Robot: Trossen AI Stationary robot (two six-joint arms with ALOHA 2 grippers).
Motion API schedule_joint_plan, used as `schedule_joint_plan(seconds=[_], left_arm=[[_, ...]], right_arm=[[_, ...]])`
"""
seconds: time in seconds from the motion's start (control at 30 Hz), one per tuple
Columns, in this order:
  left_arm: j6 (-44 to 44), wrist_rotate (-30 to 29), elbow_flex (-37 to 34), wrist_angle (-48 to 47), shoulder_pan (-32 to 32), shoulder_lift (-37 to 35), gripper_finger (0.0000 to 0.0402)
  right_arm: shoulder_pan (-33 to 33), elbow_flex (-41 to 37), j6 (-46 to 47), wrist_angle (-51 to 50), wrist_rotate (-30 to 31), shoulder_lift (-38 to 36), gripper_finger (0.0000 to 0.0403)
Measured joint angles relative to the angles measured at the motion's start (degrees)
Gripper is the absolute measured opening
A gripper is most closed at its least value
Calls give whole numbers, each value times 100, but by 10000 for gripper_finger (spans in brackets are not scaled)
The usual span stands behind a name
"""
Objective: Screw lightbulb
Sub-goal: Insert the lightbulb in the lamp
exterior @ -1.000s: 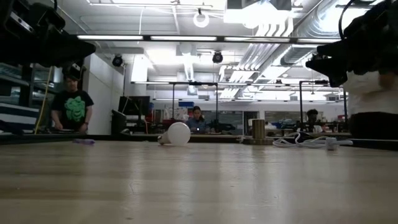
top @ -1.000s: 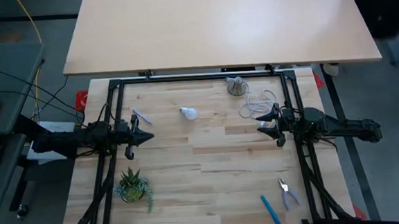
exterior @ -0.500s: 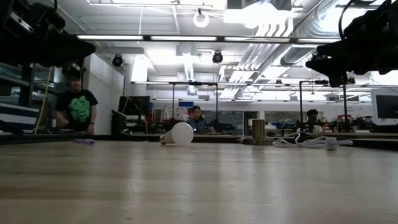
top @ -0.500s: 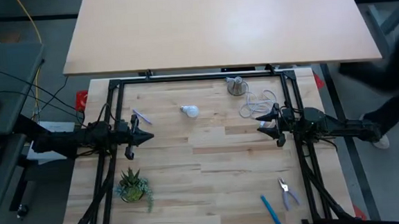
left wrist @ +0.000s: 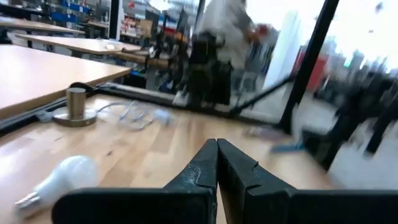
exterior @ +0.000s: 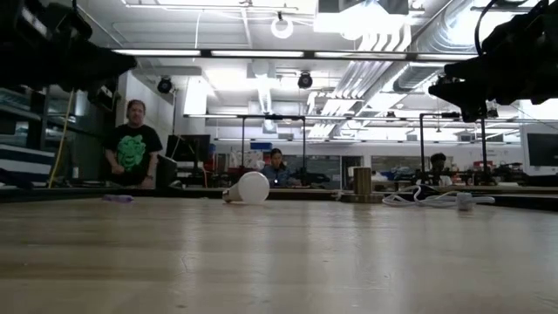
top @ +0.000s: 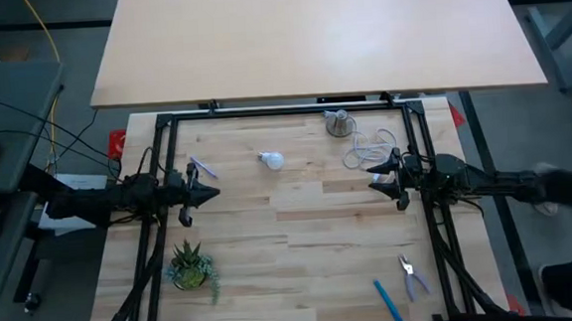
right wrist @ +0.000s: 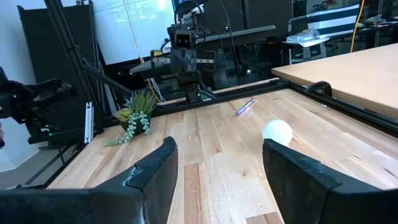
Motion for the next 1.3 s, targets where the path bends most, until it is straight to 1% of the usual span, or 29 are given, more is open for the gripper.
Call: schedule_joint_plan(seconds=[0.17,0.3,0.43,0.57,0.6,0.67,0.7,0.73,0.77,0.83,0.93,1.0,1.07,1.13,1.2,1.23,1.3], left_arm=[[-1184,-249,0,1096,2,0,1],[-1567,-703,0,2119,2,0,1],[-1676,-1025,0,2944,2,0,1],[-1651,-1586,0,3549,4,0,1],[-1632,-1835,0,3635,4,1,1],[-1955,-2413,3,3760,10,50,1],[-2200,-2612,42,3733,26,138,1],[-2380,-2639,124,3663,55,289,1],[-2453,-2531,228,3606,85,478,1],[-2434,-2095,601,3551,144,955,1],[-1977,-1620,1431,3286,244,1701,3],[-1721,-1348,2121,2583,344,2109,13],[-1605,-1145,2880,1517,458,2473,29],[-1535,-1006,3590,450,579,2878,50],[-1546,-896,4195,-390,700,3273,75],[-1578,-825,4479,-682,768,3487,89],[-1697,-605,4952,-964,903,3871,117]], right_arm=[[0,-2,0,0,0,0,224],[0,-2,-1,2,1,0,224],[-2,-2,0,0,0,0,224],[-1,-2,0,1,1,0,224],[-1,-2,-2,1,1,0,224],[0,0,0,2,0,0,224],[0,-2,-1,1,1,0,224],[0,-2,0,2,0,0,224],[-2,0,0,2,0,0,224],[0,0,-2,0,0,0,224],[0,-2,0,0,1,0,224],[-1,-1,0,1,1,0,224],[-1,-1,-1,2,0,0,224],[0,-2,-2,2,0,0,224],[-2,-2,0,0,0,0,224],[-1,-2,0,0,2,0,224],[0,0,0,0,0,0,224]])
